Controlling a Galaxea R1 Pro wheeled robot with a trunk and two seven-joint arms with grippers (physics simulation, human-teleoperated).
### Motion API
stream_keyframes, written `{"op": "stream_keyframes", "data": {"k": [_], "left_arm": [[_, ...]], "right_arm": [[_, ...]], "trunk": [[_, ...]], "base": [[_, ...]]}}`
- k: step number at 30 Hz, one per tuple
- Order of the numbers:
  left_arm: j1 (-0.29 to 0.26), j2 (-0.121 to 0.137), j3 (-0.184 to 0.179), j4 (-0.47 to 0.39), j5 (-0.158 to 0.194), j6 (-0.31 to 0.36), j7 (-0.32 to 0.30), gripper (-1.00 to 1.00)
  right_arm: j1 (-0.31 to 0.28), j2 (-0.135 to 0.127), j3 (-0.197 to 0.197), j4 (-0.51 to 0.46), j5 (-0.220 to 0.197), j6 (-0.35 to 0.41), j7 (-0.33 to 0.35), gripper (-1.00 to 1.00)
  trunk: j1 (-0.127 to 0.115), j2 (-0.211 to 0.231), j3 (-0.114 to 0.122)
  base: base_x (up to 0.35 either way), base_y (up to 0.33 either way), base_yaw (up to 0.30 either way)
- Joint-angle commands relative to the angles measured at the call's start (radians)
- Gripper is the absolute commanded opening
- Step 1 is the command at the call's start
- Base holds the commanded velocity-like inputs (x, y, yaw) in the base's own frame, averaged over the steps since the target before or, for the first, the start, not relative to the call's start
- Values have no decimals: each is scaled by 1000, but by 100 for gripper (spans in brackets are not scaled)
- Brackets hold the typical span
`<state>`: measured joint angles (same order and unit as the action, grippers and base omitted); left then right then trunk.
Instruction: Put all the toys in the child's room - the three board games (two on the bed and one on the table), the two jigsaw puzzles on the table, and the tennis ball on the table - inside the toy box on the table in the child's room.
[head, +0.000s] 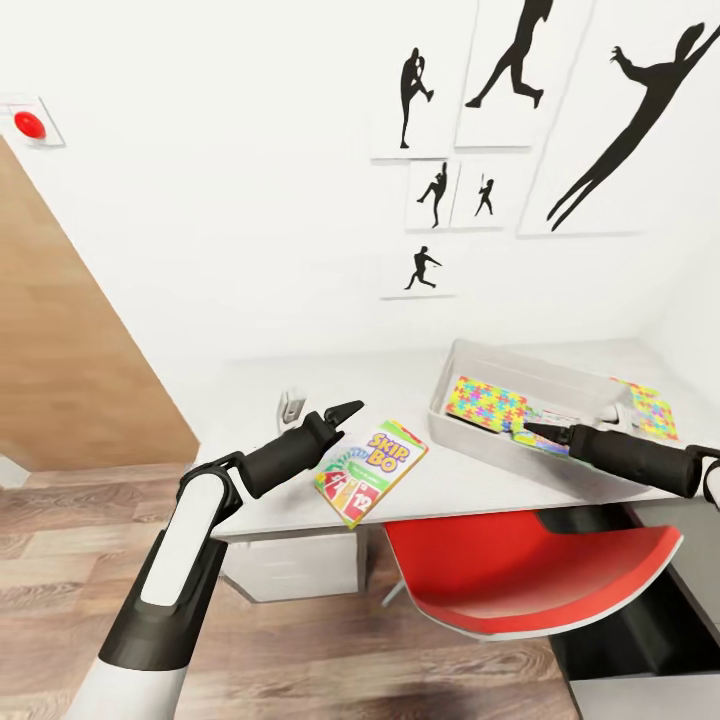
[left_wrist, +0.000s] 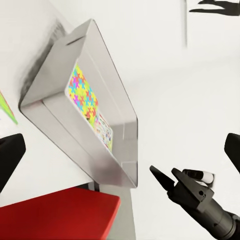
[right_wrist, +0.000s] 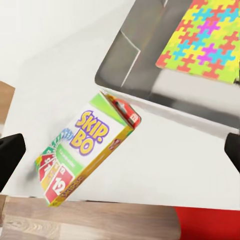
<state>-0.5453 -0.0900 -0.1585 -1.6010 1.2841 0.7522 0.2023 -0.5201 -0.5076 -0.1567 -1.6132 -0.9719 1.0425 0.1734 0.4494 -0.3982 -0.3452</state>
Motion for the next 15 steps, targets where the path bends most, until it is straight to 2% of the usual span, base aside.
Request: {"op": "stream_keyframes", "data": {"k": [1, 15], "left_arm": [[-1, 0, 0, -1, 11, 3, 9, 100], [0, 1, 0, -1, 11, 3, 7, 100]], "right_arm": [[-1, 0, -1, 0, 10, 5, 10, 100], [3, 0, -3, -1, 10, 5, 9, 100]], "trunk": [[1, -2, -2], [1, -2, -2]], "base": [[0, 273, 0], [0, 285, 0]]}}
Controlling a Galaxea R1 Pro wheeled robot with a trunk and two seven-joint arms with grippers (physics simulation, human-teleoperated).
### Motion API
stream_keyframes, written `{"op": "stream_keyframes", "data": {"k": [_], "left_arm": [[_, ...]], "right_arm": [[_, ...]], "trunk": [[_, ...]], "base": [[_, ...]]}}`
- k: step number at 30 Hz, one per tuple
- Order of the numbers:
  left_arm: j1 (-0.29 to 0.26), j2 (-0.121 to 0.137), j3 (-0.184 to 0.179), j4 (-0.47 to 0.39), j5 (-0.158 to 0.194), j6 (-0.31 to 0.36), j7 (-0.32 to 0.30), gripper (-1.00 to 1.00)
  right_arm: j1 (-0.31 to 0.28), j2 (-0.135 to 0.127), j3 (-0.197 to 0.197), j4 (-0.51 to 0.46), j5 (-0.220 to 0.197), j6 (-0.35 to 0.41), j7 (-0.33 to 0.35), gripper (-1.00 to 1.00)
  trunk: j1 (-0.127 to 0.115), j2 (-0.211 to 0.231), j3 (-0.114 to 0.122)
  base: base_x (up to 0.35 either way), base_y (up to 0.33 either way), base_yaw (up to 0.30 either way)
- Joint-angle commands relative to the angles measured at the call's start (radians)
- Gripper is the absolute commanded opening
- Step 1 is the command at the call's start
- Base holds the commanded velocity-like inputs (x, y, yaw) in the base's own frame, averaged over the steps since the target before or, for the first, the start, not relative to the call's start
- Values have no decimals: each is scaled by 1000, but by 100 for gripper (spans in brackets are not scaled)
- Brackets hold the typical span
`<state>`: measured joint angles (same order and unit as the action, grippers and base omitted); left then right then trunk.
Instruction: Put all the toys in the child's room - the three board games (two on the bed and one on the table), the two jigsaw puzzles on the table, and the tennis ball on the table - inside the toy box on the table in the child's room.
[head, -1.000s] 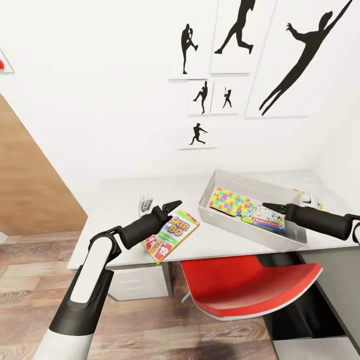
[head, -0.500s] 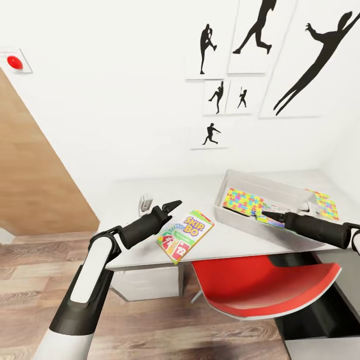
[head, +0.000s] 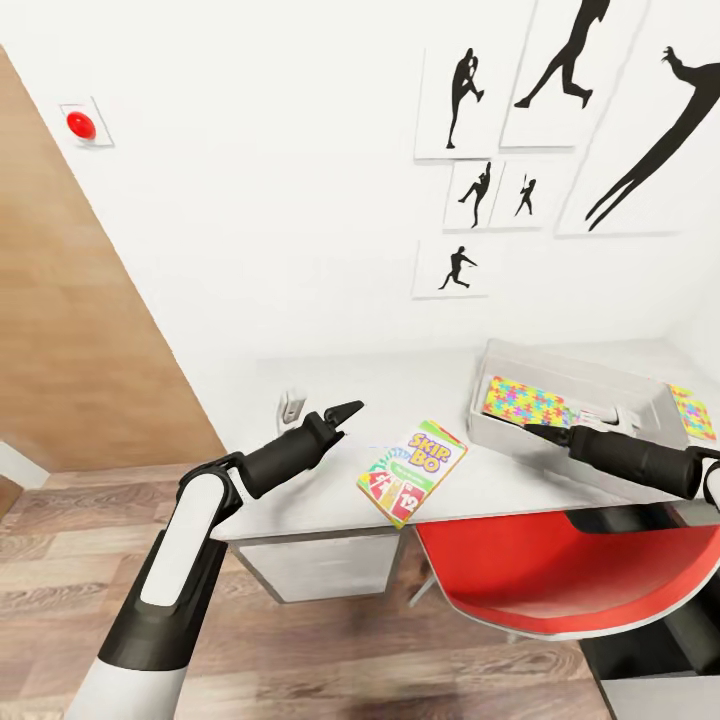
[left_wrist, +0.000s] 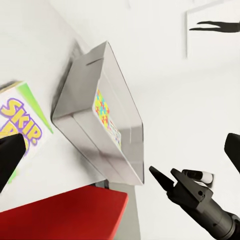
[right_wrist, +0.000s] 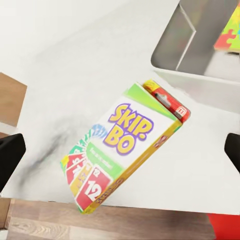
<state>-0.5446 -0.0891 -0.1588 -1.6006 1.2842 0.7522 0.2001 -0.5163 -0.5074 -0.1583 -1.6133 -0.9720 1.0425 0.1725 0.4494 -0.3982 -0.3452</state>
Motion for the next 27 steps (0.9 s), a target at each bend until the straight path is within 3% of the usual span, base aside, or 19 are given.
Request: {"op": "stream_keyframes", "data": {"k": [1, 12, 27], "left_arm": [[-1, 0, 0, -1, 11, 3, 9, 100], [0, 0, -1, -2, 9, 3, 7, 100], [0, 0, 0, -2, 9, 3, 7, 100]], "right_arm": [[-1, 0, -1, 0, 10, 5, 10, 100], [-2, 0, -1, 0, 11, 5, 5, 100], [-3, 11, 7, 24, 11, 5, -55, 100]], "trunk": [[1, -2, -2], [1, -2, -2], [1, -2, -2]], "base": [[5, 292, 0], [47, 250, 0], [15, 51, 0]]}}
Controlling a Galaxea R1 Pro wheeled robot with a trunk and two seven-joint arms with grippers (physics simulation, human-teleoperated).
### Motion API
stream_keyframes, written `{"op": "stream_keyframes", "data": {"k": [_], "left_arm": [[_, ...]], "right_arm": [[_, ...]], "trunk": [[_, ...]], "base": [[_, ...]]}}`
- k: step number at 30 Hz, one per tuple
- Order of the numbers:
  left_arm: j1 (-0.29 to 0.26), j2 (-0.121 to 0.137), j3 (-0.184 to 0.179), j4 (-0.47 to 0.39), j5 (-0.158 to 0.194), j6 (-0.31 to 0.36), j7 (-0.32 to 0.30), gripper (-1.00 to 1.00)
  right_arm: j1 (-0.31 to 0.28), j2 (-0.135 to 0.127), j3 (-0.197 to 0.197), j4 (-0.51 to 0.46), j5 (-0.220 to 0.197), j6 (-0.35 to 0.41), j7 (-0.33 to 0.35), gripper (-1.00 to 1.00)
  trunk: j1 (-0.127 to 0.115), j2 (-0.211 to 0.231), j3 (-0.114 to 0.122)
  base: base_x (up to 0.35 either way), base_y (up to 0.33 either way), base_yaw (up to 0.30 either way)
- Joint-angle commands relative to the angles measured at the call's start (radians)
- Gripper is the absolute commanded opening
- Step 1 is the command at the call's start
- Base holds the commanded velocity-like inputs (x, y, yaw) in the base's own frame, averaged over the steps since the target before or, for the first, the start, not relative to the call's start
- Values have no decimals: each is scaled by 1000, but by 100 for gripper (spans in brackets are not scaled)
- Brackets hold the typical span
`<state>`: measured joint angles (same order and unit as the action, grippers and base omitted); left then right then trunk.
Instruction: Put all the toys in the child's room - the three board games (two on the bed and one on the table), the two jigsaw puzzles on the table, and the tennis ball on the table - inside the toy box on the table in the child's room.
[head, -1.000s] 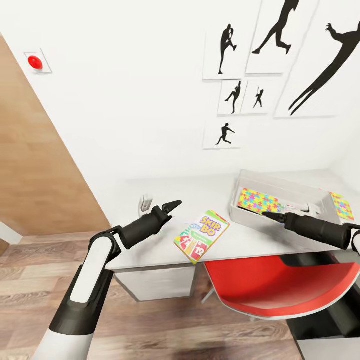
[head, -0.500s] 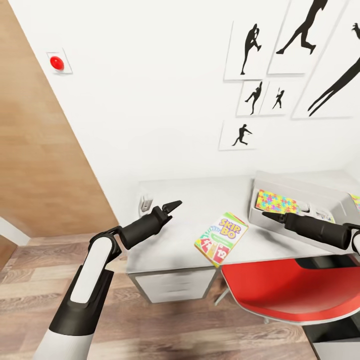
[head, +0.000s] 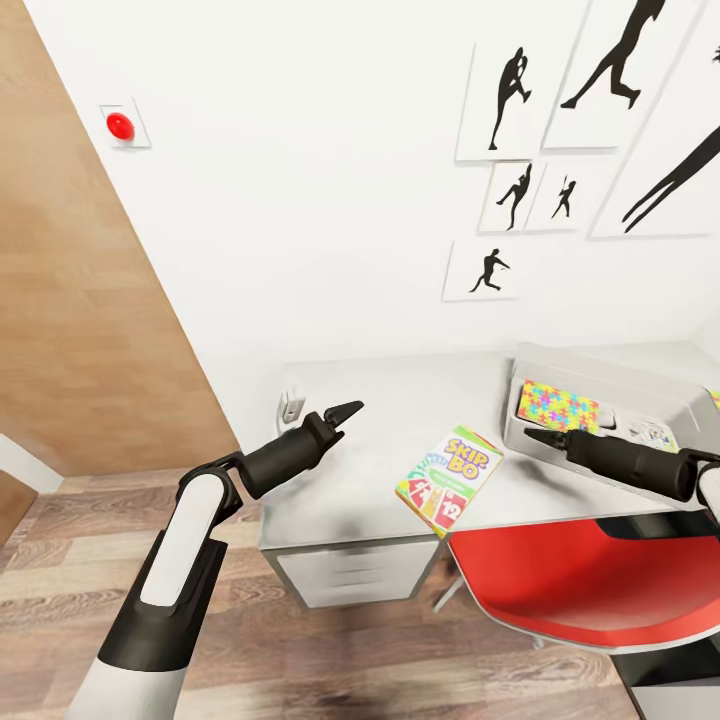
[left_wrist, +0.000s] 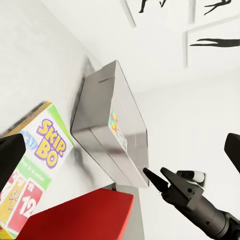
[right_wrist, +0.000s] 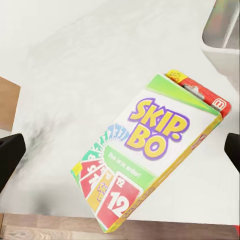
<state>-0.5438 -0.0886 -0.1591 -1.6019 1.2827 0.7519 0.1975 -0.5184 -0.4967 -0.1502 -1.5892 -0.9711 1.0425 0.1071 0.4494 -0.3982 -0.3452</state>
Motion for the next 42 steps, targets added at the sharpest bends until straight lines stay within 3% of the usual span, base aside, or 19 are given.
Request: {"op": "stream_keyframes", "data": {"k": [1, 18, 29, 36, 42], "left_arm": [[-1, 0, 1, -1, 11, 3, 10, 100], [0, 0, 2, -1, 10, 3, 10, 100], [1, 0, 3, -1, 10, 3, 10, 100], [0, 0, 3, -1, 10, 3, 11, 100], [1, 0, 3, 0, 10, 3, 11, 100]], "right_arm": [[-1, 2, 0, 6, 10, 5, 0, 100], [-5, 34, 25, 140, 8, 5, -51, 100], [-14, 74, 31, 198, 8, 5, -54, 100], [-16, 118, 30, 210, 9, 5, -57, 100], [-16, 138, 29, 214, 9, 5, -77, 100]], "trunk": [[1, -2, -2], [1, -2, -2], [1, -2, -2], [1, -2, -2], [1, -2, -2]], "base": [[3, 12, 0], [1, 3, 0], [0, 0, 0], [0, 0, 0], [0, 0, 0]]}}
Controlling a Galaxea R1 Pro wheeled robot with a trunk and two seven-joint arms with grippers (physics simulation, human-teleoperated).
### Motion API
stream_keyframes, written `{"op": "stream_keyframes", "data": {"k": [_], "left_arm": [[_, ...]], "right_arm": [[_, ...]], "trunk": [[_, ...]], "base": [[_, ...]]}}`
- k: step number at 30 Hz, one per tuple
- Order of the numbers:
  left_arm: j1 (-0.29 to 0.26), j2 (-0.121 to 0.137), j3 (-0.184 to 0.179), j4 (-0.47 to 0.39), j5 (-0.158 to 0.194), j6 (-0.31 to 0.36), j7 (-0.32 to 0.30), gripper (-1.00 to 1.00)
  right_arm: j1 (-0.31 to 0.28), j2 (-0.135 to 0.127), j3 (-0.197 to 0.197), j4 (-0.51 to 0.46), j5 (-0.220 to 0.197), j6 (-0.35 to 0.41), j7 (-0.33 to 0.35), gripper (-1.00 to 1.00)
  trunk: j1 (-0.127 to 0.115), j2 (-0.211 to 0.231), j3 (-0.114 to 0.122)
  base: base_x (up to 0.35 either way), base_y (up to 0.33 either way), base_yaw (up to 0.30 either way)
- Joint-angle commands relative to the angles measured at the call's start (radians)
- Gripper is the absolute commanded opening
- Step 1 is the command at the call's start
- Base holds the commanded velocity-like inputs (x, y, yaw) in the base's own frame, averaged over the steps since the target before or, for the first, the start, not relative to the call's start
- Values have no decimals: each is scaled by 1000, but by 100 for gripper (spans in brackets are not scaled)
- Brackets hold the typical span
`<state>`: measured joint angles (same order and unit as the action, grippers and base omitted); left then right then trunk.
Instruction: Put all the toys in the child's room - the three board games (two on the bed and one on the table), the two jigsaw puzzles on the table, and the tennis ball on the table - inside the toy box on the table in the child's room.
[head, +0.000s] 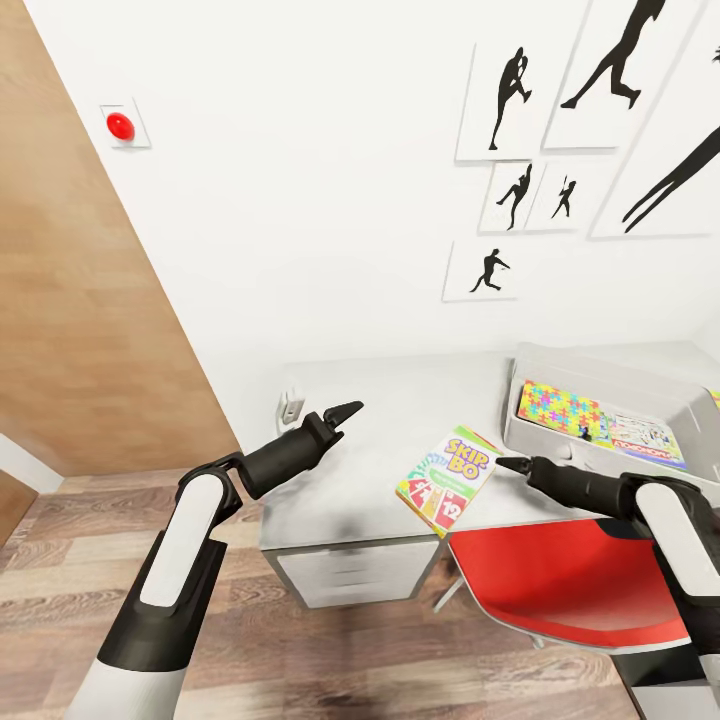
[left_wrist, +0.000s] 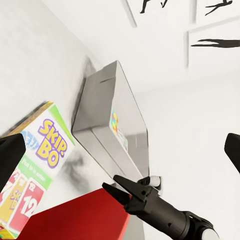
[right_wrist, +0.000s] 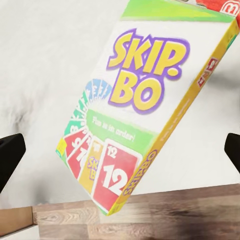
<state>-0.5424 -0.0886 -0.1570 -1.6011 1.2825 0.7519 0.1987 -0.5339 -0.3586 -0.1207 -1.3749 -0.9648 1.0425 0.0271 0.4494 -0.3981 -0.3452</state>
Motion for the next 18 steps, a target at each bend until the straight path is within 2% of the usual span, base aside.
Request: {"op": "stream_keyframes", "data": {"k": [1, 11, 18], "left_arm": [[-1, 0, 1, -1, 10, 3, 10, 100], [-1, 0, 1, 0, 10, 3, 10, 100], [-1, 0, 1, 0, 11, 3, 10, 100]], "right_arm": [[-1, 3, -1, 1, 2, 5, -3, 100], [-4, 40, -4, 37, 0, 5, -27, 100], [-46, 59, -6, 111, 0, 5, -32, 100]], "trunk": [[1, -2, -2], [1, -2, -2], [1, -2, -2]], "base": [[0, 0, 0], [0, 0, 12], [0, 0, 131]]}}
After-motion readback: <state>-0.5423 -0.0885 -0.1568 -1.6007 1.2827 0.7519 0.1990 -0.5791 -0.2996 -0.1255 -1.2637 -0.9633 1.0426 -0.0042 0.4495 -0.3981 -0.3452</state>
